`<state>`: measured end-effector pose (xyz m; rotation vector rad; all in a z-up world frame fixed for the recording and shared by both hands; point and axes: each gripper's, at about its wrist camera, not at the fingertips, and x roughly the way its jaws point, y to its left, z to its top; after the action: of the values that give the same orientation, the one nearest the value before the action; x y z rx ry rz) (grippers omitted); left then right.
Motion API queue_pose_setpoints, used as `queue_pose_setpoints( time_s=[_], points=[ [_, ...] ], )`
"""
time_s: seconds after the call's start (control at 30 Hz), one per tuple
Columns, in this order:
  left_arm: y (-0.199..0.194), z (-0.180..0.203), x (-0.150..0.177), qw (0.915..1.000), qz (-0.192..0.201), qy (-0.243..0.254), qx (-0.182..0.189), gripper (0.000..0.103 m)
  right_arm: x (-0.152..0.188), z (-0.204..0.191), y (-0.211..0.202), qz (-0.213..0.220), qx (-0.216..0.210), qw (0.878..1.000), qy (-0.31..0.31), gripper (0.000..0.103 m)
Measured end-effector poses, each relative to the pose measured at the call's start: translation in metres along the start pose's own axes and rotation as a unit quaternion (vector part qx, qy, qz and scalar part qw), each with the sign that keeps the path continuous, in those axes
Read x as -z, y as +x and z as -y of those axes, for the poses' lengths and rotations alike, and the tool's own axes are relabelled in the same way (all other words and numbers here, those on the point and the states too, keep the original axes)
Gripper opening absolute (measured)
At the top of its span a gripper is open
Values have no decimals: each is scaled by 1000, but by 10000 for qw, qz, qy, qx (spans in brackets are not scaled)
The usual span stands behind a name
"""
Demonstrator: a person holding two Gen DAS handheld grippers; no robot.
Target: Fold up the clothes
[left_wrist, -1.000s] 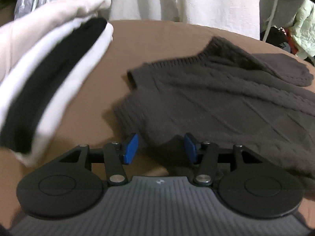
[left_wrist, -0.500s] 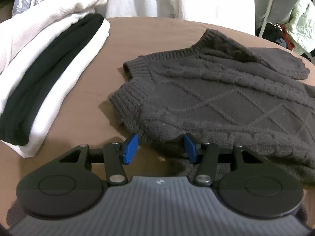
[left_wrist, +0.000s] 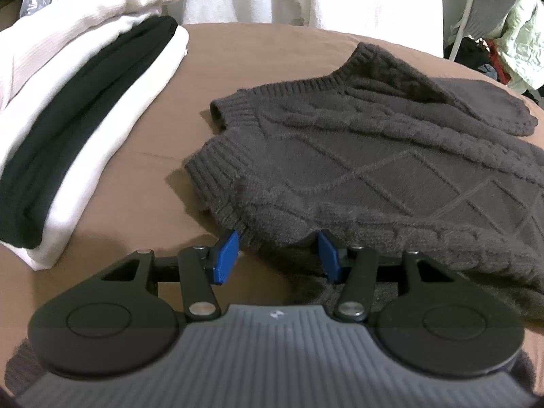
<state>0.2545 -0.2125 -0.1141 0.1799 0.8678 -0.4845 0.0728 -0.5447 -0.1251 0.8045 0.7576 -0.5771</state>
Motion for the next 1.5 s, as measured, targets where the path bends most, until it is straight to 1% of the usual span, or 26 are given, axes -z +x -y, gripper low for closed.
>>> queue_pose_setpoints(
  time_s=[0.03, 0.07, 0.1, 0.13, 0.17, 0.2, 0.33, 0.4, 0.43, 0.47, 0.5, 0.53, 0.57, 0.67, 0.73, 0.8, 0.83, 0.97, 1.03, 1.1, 1.2, 1.27, 1.33, 1.37, 1.43, 1.5],
  points=[
    [-1, 1, 0, 10000, 4, 16, -11, 50, -7, 0, 5, 71, 122, 9999, 18, 37],
    [-1, 1, 0, 10000, 9, 32, -21, 45, -16, -4, 6, 191, 299, 9992, -170, 6],
    [-2, 2, 0, 10000, 13, 49, -32, 42, -27, -8, 5, 342, 510, 9969, -498, 5],
    [-3, 2, 0, 10000, 18, 65, -43, 36, -37, -14, -1, 674, 761, 9909, -885, 5],
    [-3, 3, -1, 10000, 22, 81, -54, 35, -47, -21, -11, 1126, 1035, 9795, -1309, 4],
    [-4, 4, -1, 9999, 27, 97, -64, 35, -54, -20, -17, 1358, 1237, 9717, -1481, 4],
    [-7, 6, -1, 9998, 44, 162, -107, 35, -68, 0, -35, 1702, 1857, 9560, -1503, 6],
    [-8, 8, 0, 9997, 12, 205, -103, 35, -75, 10, -43, 1870, 2164, 9462, -1511, 13],
    [-10, 9, 0, 9997, -16, 236, -101, 38, -78, 15, -48, 1953, 2316, 9409, -1515, 31],
    [-13, 9, 1, 9996, -19, 261, -84, 41, -82, 21, -52, 2036, 2467, 9352, -1517, 63],
    [-18, 9, 1, 9996, 6, 280, -50, 42, -85, 26, -57, 2118, 2618, 9293, -1520, 72],
    [-23, 9, 2, 9995, 31, 299, -16, 42, -89, 31, -61, 2199, 2767, 9230, -1522, 74],
    [-28, 8, 3, 9995, 57, 318, 17, 44, -84, 34, -60, 2237, 2766, 9225, -1497, 74],
    [-46, 6, 10, 9993, 147, 332, 96, 52, -47, 57, -60, 2047, 1953, 9553, -858, 74],
    [-61, 3, 19, 9994, 122, 321, 73, 52, -17, 73, -62, 1962, 1333, 9713, -183, 74],
    [-75, -1, 27, 9995, 96, 292, 58, 53, 12, 84, -64, 1866, 787, 9786, 359, 74],
    [-81, -3, 31, 9996, 78, 249, 63, 53, 28, 83, -67, 1817, 667, 9803, 393, 74],
    [-104, -12, 47, 9998, 133, 149, 45, 55, 84, 76, -86, 1593, 325, 9864, 235, 74],
    [-113, -18, 61, 9998, 165, 102, 33, 61, 105, 73, -95, 1397, 157, 9901, 38, 74],
    [-114, -25, 72, 9999, 33, -107, 96, 62, 116, 71, -97, 1192, 85, 9928, -113, 74],
    [-113, -36, 76, 9976, -182, -566, 348, 62, 140, 73, -99, 990, 131, 9948, -198, 74],
    [-118, -39, 74, 9958, -86, -818, 408, 62, 155, 78, -95, 859, 354, 9957, 34, 74],
    [-125, -38, 75, 9954, 127, -892, 312, 63, 172, 85, -86, 555, 591, 9953, 530, 74],
    [-129, -37, 76, 9954, 205, -890, 293, 65, 182, 86, -85, 505, 513, 9951, 672, 75],
    [-134, -32, 80, 9951, 312, -849, 402, 69, 196, 81, -87, 687, 362, 9955, 543, 75],
    [-130, -26, 83, 9944, 263, -775, 668, 80, 198, 83, -86, 969, 287, 9935, 529, 75]
  ],
)
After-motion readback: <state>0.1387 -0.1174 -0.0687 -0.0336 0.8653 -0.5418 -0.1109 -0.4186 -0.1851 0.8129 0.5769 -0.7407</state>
